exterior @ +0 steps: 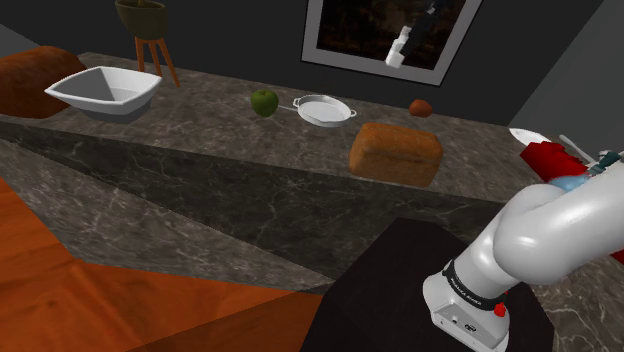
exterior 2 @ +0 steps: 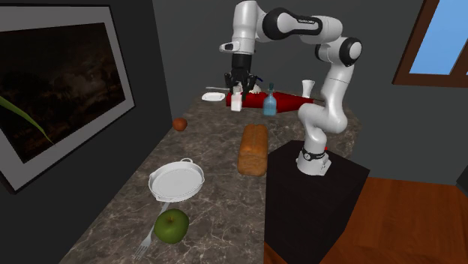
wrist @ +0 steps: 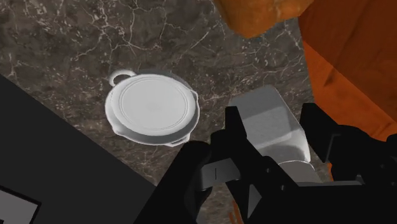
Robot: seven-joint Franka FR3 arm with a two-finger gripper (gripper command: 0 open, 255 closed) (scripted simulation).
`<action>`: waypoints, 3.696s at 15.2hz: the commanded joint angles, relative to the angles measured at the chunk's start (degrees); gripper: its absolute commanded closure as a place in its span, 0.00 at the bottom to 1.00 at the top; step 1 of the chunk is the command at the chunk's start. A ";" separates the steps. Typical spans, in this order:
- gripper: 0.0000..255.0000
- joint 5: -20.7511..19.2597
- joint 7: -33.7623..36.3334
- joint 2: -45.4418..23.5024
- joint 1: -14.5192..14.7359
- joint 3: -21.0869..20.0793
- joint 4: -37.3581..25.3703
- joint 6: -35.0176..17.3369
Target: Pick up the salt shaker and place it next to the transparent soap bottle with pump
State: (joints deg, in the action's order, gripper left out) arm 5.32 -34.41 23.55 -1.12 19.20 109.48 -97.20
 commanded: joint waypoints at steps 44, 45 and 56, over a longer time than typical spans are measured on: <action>1.00 -35.25 -38.02 46.80 -17.06 21.95 -3.95 45.53; 1.00 -36.50 -39.50 46.81 -16.79 22.60 -5.54 46.52; 1.00 -42.36 -43.27 51.81 -17.98 25.84 -2.29 45.93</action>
State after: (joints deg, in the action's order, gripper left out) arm -36.73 -77.73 74.73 -18.83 44.84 106.24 -50.90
